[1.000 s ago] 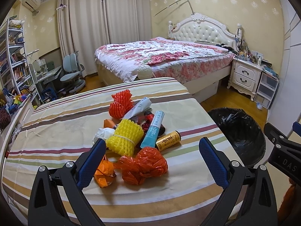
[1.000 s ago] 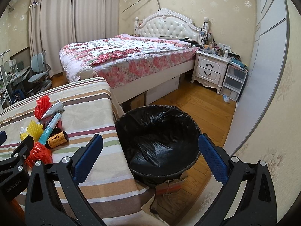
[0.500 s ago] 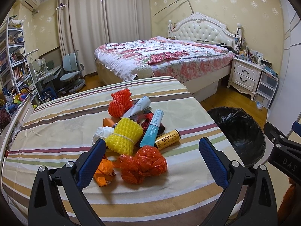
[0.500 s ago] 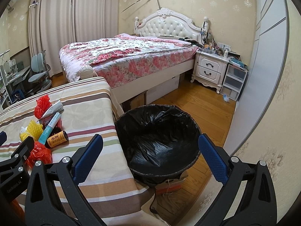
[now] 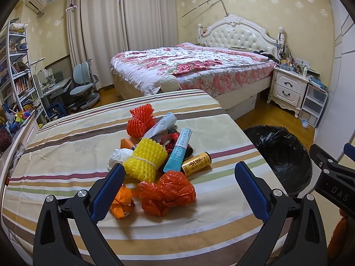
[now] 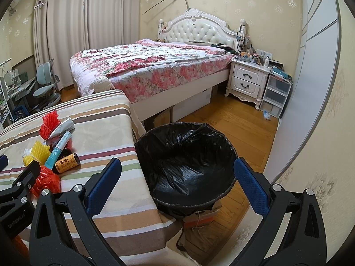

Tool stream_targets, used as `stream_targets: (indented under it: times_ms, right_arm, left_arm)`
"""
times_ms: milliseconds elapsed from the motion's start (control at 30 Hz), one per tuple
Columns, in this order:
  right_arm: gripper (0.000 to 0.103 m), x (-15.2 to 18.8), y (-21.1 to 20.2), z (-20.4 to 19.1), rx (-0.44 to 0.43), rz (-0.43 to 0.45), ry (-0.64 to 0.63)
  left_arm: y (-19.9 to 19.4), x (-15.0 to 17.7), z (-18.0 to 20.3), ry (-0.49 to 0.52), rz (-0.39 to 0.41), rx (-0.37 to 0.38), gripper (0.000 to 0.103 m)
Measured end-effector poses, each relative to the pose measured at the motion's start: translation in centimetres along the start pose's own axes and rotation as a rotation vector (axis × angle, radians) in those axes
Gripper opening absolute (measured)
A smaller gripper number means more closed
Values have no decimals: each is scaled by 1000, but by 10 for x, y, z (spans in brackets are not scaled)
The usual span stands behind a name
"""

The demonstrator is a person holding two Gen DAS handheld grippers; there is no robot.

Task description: Collect trash

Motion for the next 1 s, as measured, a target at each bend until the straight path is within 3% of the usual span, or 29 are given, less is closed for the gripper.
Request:
stream_targets:
  times_ms: [267, 467, 1000]
  right_arm:
    - [99, 13, -7, 26, -18, -19, -4]
    - [99, 10, 6, -11, -28, -30, -22]
    - [98, 26, 19, -51, -105, -114, -79]
  left_arm:
    - [4, 11, -2, -9, -26, 10, 96]
    - [4, 17, -30, -29, -52, -19, 96]
    - [7, 49, -112, -103, -142, -93, 96]
Point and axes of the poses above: each gripper's, at about its wrist camera, not at the fingertips, and y roughly the way its jaws point, z to its right, x to its underside, the point moved 6 cm from there along y, roughly the way its jaws point, and after that the axes turned 2 degrees about -x, right-handed, at the moved point
